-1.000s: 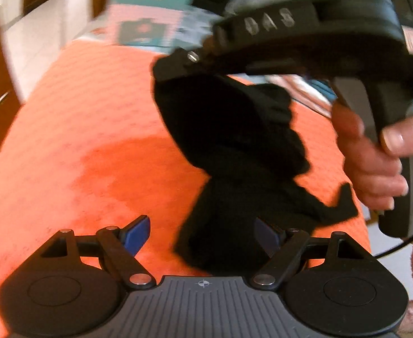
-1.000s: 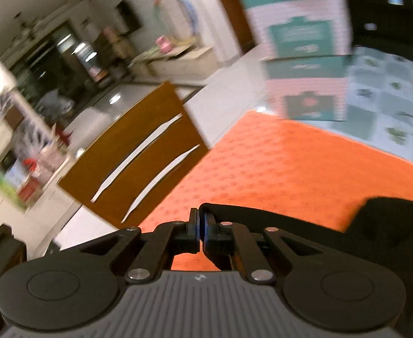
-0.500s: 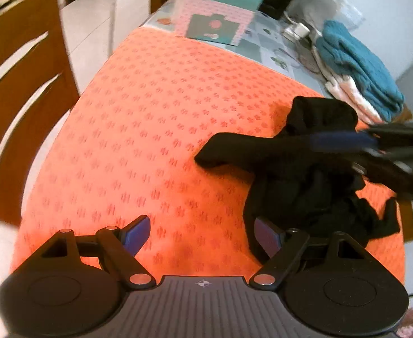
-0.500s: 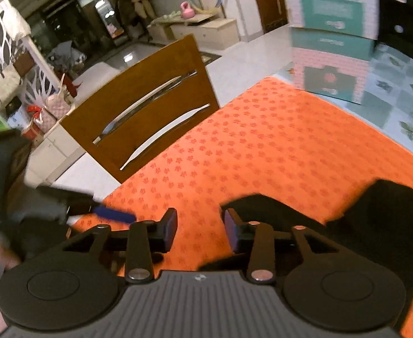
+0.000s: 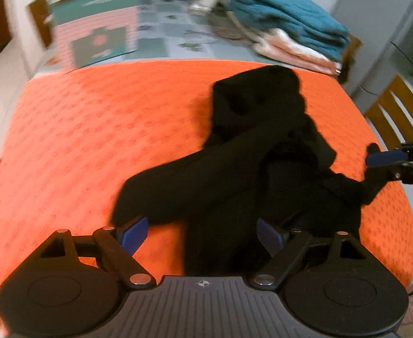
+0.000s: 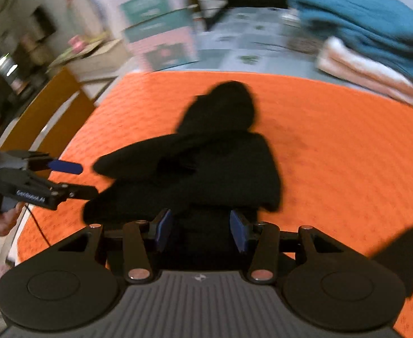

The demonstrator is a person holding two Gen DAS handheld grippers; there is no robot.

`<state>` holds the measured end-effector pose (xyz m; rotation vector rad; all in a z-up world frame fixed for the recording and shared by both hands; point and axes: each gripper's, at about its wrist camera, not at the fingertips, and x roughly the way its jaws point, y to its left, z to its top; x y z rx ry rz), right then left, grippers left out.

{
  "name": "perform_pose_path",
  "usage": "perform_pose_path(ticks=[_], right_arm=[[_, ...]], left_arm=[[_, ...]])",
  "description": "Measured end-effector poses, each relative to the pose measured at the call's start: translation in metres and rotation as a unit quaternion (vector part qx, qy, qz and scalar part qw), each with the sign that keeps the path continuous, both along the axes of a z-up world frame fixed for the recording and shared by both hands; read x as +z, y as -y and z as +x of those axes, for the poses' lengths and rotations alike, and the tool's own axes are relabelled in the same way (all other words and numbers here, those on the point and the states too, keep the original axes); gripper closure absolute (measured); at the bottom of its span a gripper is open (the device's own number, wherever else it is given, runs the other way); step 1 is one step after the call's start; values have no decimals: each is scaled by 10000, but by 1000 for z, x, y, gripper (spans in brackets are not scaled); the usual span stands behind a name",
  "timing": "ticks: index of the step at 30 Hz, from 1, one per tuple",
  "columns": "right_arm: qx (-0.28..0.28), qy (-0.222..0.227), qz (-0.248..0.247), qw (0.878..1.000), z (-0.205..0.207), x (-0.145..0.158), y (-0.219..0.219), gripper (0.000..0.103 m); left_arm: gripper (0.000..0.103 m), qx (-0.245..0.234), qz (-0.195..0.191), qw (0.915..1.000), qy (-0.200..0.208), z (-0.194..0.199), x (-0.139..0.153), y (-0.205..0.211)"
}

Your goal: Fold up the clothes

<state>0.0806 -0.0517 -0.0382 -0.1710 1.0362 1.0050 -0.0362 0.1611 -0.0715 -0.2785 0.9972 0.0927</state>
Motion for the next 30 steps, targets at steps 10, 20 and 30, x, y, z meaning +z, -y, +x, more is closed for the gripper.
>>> perform_pose_path(ticks=[10, 20, 30], right_arm=[[-590, 160, -225, 9979, 24, -25, 16, 35], [-127, 678, -819, 9943, 27, -49, -39, 49], [-1096, 1001, -421, 9880, 48, -7, 22, 92]], left_arm=[[20, -362, 767, 9963, 120, 55, -19, 15], [65, 283, 220, 9992, 198, 50, -30, -8], [95, 1214, -403, 9898, 631, 9, 6, -49]])
